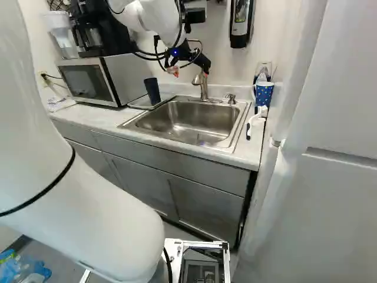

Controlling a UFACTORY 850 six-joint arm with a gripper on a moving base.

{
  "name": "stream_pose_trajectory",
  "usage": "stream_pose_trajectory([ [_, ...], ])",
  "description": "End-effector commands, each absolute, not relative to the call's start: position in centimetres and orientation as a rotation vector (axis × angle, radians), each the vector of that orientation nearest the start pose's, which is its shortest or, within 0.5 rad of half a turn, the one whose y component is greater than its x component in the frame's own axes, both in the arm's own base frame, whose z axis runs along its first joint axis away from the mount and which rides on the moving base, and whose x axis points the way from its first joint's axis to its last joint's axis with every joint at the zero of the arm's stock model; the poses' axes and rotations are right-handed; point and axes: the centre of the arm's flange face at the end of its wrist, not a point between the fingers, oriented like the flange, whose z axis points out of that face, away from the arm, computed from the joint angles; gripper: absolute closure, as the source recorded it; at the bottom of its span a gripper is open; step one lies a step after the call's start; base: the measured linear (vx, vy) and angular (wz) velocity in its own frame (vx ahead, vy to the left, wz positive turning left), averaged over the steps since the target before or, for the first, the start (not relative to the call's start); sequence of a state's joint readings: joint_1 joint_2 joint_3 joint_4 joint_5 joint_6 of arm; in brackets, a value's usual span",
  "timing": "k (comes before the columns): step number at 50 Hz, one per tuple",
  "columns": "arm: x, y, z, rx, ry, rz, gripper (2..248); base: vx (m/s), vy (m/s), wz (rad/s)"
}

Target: Rinse the cup and place it in the tray

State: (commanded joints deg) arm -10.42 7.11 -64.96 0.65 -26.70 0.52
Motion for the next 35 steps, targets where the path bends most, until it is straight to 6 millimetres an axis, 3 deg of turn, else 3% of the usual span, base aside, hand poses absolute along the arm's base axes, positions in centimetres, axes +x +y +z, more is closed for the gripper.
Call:
stream_pose_trajectory([
  [9, 45.4, -8.3, 69.4, -2.982, 0.297, -1.099, 3, 0.000, 0.000, 0.000],
  [35, 44.7, -8.1, 68.8, -3.028, 0.300, -0.936, 3, 0.000, 0.000, 0.000],
])
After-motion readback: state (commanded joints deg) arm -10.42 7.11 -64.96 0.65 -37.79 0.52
